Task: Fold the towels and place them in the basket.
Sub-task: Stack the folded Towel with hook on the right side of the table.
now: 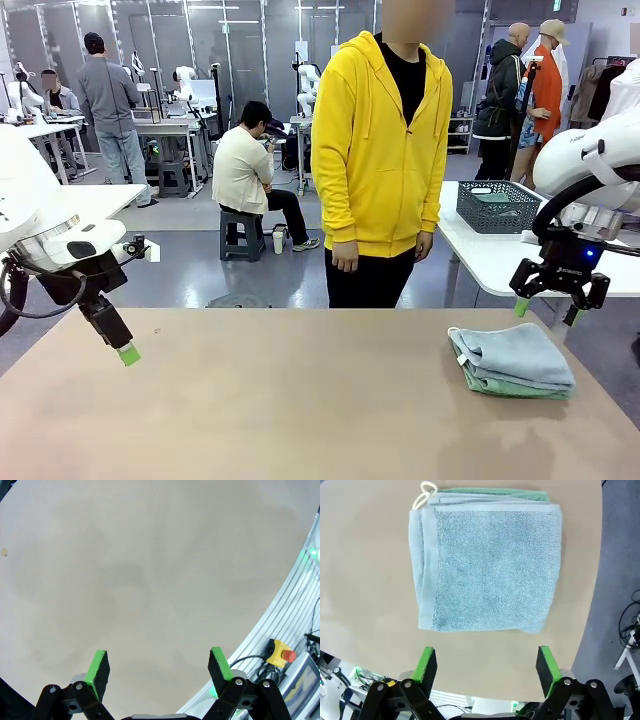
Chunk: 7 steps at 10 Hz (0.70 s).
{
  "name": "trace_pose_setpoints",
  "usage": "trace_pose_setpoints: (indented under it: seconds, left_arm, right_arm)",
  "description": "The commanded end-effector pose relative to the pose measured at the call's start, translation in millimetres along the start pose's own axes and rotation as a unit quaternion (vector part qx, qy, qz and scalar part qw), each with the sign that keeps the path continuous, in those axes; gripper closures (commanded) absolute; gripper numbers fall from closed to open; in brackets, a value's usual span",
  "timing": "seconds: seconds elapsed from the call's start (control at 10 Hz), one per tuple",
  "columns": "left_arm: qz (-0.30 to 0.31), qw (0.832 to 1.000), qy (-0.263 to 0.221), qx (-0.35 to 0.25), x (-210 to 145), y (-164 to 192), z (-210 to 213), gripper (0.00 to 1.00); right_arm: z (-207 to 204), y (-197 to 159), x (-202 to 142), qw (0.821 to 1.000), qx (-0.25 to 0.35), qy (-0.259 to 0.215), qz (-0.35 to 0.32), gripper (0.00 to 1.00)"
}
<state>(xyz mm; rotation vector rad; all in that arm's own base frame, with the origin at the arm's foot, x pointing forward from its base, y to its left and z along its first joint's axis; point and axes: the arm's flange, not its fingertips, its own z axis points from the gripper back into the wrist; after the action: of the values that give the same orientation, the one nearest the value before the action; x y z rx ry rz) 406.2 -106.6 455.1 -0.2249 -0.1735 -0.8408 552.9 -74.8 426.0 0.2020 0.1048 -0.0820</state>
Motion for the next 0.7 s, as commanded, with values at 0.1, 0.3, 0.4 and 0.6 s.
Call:
trace_pose_setpoints:
  seconds: [0.1,0.3,0.4,0.6]
  left_arm:
    - [-0.003,1.000,0.005,0.005,0.4,1.8,0.7,0.00]
    - [-0.003,1.000,0.005,0.005,0.4,1.8,0.7,0.00]
    - [-0.003,1.000,0.005,0.005,0.4,1.8,0.7,0.00]
    - [-0.003,1.000,0.005,0.005,0.4,1.8,0.7,0.00]
  right_arm:
    - [4.3,-0.7,3.7,1.000,0.009,-0.002,0.009,0.00]
    - [4.3,-0.7,3.7,1.000,0.009,-0.002,0.009,0.00]
    - [4.3,-0.7,3.7,1.000,0.009,-0.002,0.009,0.00]
    - [4.3,-0.7,3.7,1.000,0.009,-0.002,0.009,0.00]
